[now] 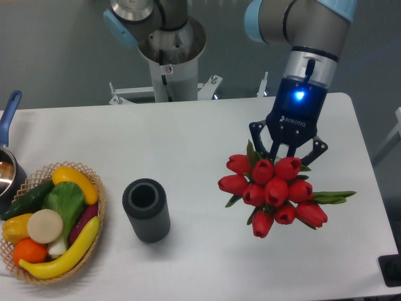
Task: Pick up the flowers from the table
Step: 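Lift the gripped tulip bundle up off the table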
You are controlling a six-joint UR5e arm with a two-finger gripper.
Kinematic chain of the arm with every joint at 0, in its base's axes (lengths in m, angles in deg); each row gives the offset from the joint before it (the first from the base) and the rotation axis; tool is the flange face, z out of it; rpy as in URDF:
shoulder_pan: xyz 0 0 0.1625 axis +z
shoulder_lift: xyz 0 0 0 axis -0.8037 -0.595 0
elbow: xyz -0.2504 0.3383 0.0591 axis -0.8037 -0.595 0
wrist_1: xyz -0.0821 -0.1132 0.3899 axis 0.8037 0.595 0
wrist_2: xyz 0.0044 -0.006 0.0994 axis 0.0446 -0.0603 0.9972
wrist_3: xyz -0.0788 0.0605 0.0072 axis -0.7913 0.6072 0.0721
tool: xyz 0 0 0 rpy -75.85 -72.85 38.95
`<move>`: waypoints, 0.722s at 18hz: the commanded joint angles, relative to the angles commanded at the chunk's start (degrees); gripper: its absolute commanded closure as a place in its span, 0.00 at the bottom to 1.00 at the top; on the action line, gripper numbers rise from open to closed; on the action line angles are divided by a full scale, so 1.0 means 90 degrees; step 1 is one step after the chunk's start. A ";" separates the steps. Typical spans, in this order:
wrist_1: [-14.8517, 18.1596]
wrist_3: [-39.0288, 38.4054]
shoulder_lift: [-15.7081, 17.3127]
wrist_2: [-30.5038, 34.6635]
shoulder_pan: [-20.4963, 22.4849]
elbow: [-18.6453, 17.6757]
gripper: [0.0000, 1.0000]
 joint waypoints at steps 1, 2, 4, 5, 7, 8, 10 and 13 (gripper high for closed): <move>0.0000 -0.0068 -0.0010 -0.0097 0.0000 0.0000 0.84; 0.0000 -0.0098 -0.0010 -0.0166 0.0010 -0.0009 0.84; 0.0000 -0.0108 -0.0010 -0.0264 0.0019 0.0000 0.84; 0.0000 -0.0108 -0.0010 -0.0293 0.0010 0.0029 0.84; 0.0000 -0.0108 -0.0010 -0.0303 0.0010 0.0039 0.84; 0.0000 -0.0127 -0.0010 -0.0304 0.0019 0.0030 0.84; 0.0000 -0.0205 -0.0010 -0.0304 0.0020 0.0039 0.84; 0.0000 -0.0225 -0.0010 -0.0304 0.0000 0.0069 0.84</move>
